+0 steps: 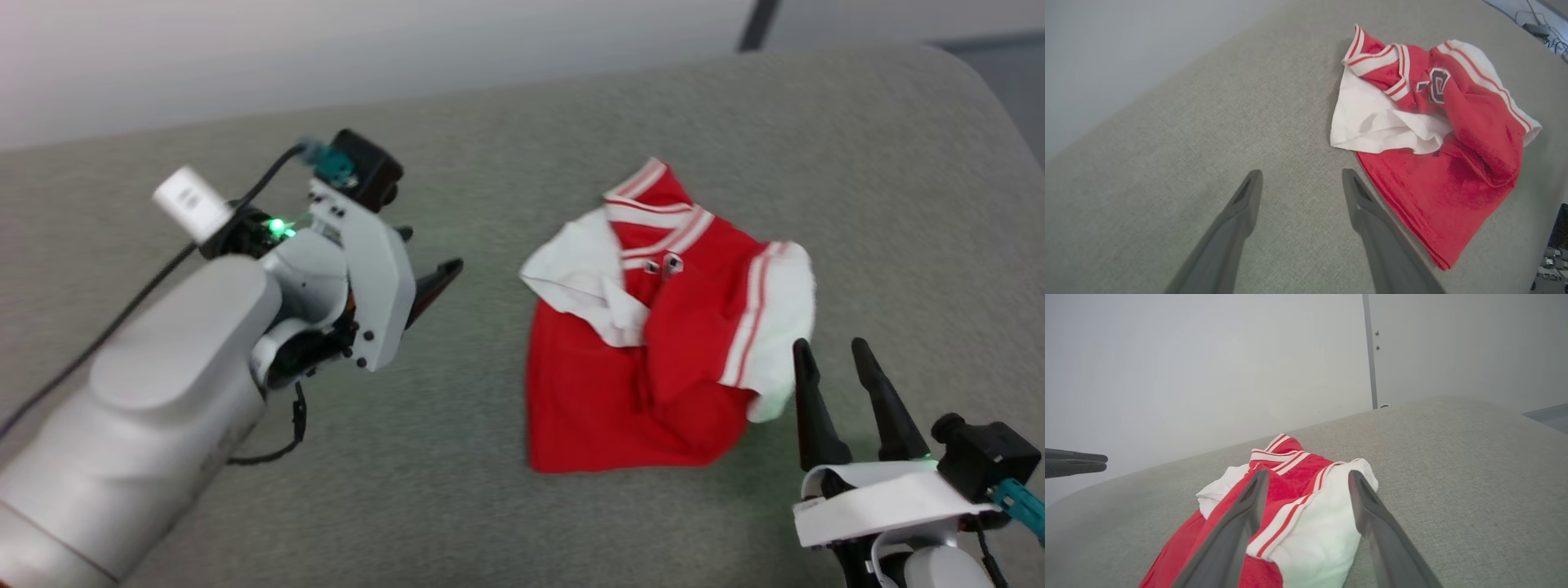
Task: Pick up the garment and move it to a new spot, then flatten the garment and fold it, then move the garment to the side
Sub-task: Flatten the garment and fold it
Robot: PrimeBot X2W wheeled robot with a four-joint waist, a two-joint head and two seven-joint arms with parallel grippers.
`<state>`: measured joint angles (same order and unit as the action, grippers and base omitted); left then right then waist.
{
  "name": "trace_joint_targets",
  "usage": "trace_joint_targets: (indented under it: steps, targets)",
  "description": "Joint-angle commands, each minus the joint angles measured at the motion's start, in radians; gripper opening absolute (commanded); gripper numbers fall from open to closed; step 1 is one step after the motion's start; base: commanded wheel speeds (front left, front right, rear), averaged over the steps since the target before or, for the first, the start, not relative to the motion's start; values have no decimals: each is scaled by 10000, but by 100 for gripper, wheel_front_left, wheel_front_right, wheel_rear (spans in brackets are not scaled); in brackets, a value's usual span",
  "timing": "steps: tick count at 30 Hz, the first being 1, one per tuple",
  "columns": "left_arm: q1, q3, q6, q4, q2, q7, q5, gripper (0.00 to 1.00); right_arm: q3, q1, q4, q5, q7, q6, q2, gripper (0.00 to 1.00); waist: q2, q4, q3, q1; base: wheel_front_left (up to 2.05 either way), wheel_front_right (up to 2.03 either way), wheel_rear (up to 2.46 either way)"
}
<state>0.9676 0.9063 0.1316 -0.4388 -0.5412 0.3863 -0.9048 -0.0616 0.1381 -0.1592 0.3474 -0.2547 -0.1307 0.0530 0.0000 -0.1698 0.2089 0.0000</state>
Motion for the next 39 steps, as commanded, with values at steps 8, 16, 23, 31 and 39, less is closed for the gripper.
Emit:
trace_joint_targets:
  steps: [8,16,23,31,39]
  targets:
    - [1695,1743,-18,-616,-222,2348,-2379,100,-450,476,78,546,-108,-1,-32,100,0,-1706,1370,0,0,0,0]
    - [2393,2686,-17,-1388,-172,2650,-2948,100,-699,573,388,997,-113,-1,-30,100,0,-2316,1844,0,0,0,0]
    - [2461,3115,-17,-2027,-152,2758,-3520,100,-717,498,426,1123,-115,1,-31,100,0,-2492,1934,0,0,0,0]
    - [2496,3390,-17,-1984,-78,2982,-4097,51,-751,605,448,1177,-115,1,-30,100,0,-2480,1948,0,0,0,0]
    - [2720,3389,-11,-1863,-98,2379,-4483,0,-442,519,424,1052,-114,-1,-30,100,0,-2109,1818,0,0,0,0]
